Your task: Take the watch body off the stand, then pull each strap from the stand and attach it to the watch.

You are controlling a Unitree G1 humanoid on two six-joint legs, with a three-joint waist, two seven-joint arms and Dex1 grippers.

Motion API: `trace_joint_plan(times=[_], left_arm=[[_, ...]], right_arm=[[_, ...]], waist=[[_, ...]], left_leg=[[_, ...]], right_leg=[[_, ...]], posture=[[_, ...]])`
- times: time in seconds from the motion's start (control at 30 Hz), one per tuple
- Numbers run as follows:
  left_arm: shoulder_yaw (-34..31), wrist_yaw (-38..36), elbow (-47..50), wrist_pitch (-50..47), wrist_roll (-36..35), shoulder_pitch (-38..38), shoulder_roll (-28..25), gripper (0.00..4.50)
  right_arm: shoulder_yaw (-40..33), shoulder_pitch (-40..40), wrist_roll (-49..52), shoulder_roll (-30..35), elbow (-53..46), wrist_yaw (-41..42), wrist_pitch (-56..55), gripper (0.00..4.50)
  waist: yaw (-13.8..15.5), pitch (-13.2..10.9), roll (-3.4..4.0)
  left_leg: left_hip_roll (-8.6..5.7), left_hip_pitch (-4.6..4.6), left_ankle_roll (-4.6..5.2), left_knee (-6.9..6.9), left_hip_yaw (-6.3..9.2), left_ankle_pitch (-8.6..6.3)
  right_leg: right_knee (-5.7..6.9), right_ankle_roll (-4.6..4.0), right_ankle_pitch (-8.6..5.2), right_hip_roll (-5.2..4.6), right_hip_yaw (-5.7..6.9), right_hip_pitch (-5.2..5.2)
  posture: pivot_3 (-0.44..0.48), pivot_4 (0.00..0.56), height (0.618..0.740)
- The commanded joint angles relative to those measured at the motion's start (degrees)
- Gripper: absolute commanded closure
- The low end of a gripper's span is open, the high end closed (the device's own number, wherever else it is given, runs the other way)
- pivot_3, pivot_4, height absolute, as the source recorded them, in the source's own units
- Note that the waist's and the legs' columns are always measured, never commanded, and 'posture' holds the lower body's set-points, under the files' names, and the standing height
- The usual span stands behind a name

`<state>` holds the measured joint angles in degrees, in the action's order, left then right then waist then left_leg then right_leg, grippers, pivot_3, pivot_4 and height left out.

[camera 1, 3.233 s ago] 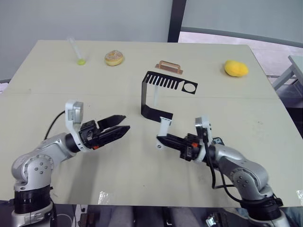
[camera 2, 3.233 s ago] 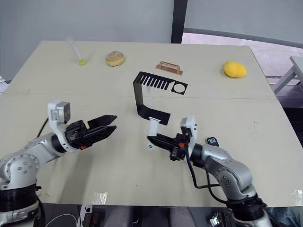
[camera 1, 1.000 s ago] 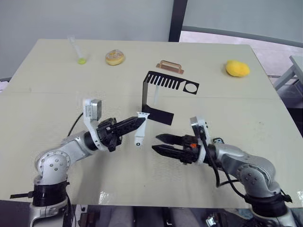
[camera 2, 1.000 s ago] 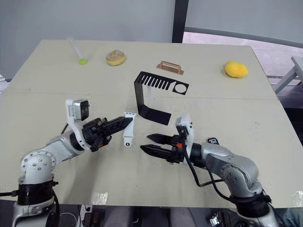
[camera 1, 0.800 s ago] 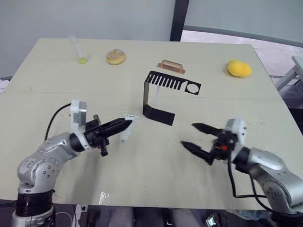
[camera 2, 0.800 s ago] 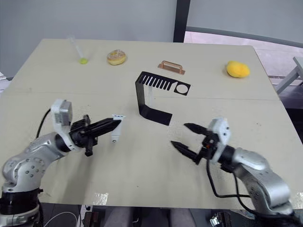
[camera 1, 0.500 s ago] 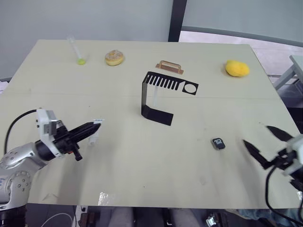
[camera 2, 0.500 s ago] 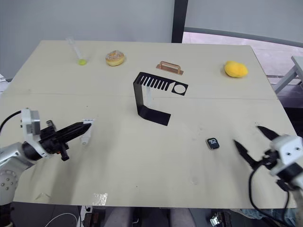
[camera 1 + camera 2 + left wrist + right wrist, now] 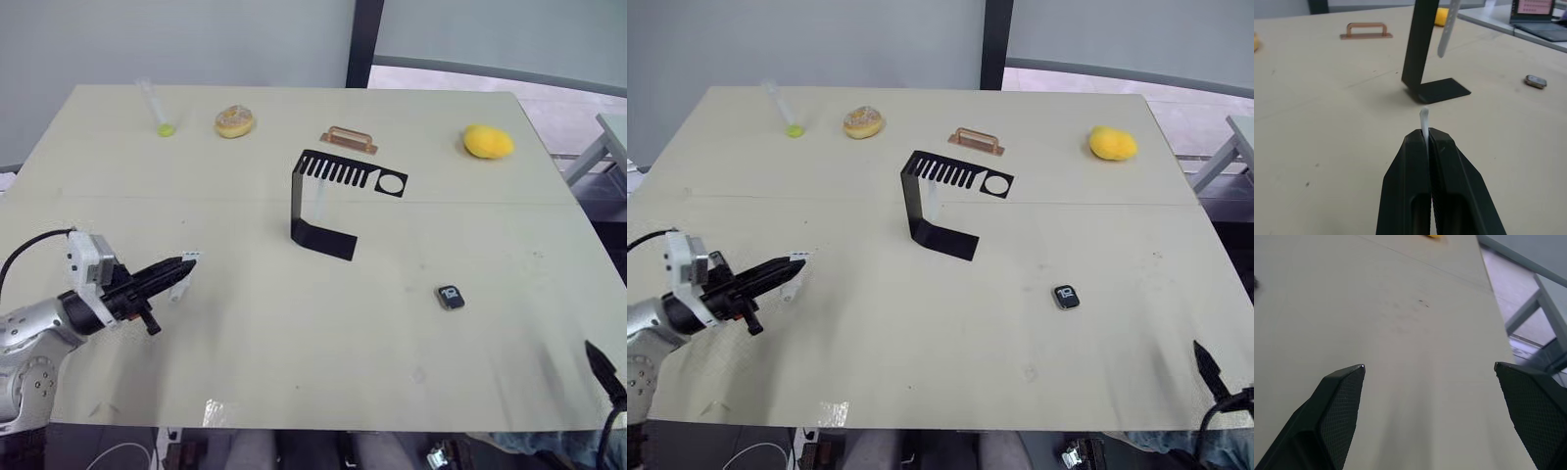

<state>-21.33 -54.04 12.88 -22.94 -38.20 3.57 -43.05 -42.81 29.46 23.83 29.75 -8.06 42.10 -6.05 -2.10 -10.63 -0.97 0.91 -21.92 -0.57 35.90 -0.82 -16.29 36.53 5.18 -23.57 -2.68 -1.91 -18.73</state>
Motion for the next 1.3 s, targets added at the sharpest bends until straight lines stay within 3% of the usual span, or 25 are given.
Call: trace_joint_plan(times=[0.03, 0.27, 0.4, 0.57, 0.87, 1.3], left_arm=[[6.07, -4.63, 1.83, 1.63, 1.05, 5.09, -0.54, 4.5], [23.75, -17.04, 2.86, 3.89, 6.55, 19.3, -0.65, 4.5], [30.99, -18.72, 3.23, -0.76, 9.04, 25.23, -0.58, 4.5], [35.0, -19.35, 2.71, 0.53, 12.49, 27.54, 0.81, 4.5], [36.49, -18.22, 6.31, -2.4, 13.42, 26.5, 1.25, 4.5], [35.05, -18.04, 8.61, -4.43, 11.59, 25.15, 1.22, 4.5]], right_arm=[[2.31, -0.51, 2.97, 0.2, -10.03, -3.43, 6.07, 0.02], [11.66, -0.42, 6.42, 2.93, -27.84, -9.92, 27.89, 0.02], [15.58, -2.47, 4.54, 2.77, -29.78, -12.94, 32.77, 0.02], [20.72, -5.04, 2.09, 1.4, -29.79, -15.77, 35.17, 0.02], [25.5, -12.31, -2.94, -0.34, -24.58, -20.38, 37.95, 0.02], [27.92, -17.73, -5.96, -0.61, -19.26, -20.94, 39.17, 0.02]], waist=[[0.12, 0.02, 0.09], [0.66, 0.03, 0.11], [0.5, 0.03, 0.1], [0.4, 0.03, 0.11], [0.52, 0.03, 0.1], [0.47, 0.03, 0.1]], left_leg=[[0.0, 0.0, 0.0, 0.0, 0.0, 0.0], [-0.01, -0.11, -0.07, 0.07, 0.07, 0.04], [-0.04, -0.19, -0.03, 0.2, 0.08, 0.06], [0.0, -0.17, -0.04, 0.21, 0.06, 0.12], [-0.02, -0.2, -0.09, 0.26, 0.08, 0.19], [-0.02, -0.22, -0.07, 0.31, 0.1, 0.21]], right_leg=[[0.0, 0.0, 0.0, 0.0, 0.0, 0.0], [0.0, 0.03, 0.01, 0.11, 0.06, -0.03], [0.08, 0.09, 0.04, 0.15, 0.02, -0.05], [0.14, 0.09, 0.04, 0.24, -0.03, -0.08], [0.28, 0.1, 0.04, 0.23, -0.05, -0.13], [0.35, 0.1, 0.04, 0.24, -0.04, -0.14]], posture=[[0.0, 0.15, 0.74], [0.0, 0.15, 0.74], [0.0, 0.15, 0.74], [0.0, 0.15, 0.74], [0.0, 0.15, 0.74], [0.0, 0.15, 0.74]])
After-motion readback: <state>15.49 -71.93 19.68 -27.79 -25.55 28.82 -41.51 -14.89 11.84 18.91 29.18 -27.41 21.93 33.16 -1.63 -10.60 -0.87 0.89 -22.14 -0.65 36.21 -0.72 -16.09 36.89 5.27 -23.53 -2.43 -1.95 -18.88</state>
